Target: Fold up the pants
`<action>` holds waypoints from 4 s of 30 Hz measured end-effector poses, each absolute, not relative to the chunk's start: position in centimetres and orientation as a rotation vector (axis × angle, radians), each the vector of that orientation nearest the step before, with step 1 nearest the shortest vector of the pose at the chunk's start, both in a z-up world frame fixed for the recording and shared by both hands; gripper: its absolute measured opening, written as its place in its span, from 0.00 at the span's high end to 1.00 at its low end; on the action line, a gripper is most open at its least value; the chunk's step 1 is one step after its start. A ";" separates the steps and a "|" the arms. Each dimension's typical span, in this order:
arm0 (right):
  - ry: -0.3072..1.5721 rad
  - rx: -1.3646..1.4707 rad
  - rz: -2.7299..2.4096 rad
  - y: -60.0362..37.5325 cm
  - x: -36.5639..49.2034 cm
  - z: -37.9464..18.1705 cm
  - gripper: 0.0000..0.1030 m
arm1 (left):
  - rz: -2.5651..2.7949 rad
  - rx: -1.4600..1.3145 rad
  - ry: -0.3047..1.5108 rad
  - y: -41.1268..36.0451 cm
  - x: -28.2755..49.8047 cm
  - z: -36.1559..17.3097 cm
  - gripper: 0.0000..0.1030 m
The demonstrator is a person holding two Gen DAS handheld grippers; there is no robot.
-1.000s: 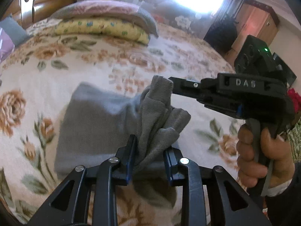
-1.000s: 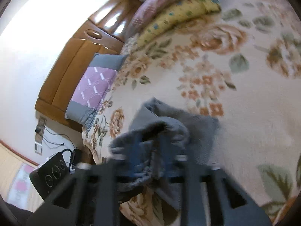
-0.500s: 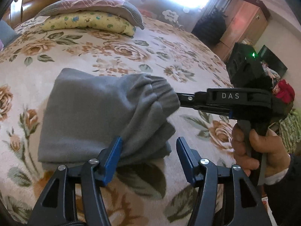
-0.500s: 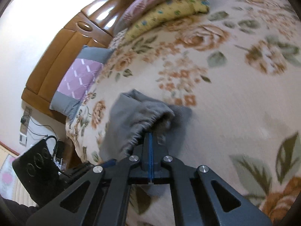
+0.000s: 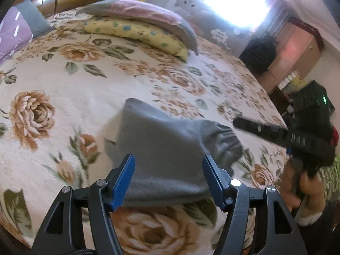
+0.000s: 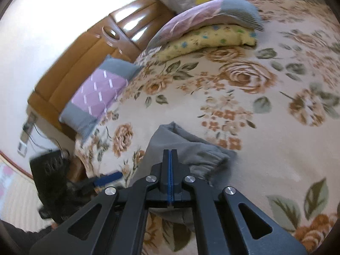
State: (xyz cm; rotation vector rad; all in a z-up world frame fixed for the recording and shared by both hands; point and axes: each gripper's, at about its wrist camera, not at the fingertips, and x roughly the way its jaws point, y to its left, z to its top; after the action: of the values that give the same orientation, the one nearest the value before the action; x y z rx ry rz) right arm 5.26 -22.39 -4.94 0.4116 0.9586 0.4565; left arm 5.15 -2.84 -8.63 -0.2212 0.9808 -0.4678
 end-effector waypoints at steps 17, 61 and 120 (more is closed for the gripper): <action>1.080 0.393 0.299 -23.6 3.5 -11.1 1.00 | -0.377 -0.181 1.165 -2.1 8.1 -13.9 0.35; 0.917 0.602 0.195 -30.8 -2.2 -7.6 0.66 | -0.595 -0.196 1.129 -11.1 7.6 -9.9 0.71; 0.903 0.285 0.193 -33.8 -4.2 -6.0 0.21 | -0.493 0.077 1.081 -13.6 4.8 -10.3 0.36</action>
State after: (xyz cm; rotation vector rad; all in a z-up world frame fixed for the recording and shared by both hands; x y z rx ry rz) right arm -4.21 -33.76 -5.96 0.2847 0.9029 0.1933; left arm 4.81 -13.63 -10.29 0.0768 1.0815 -0.4930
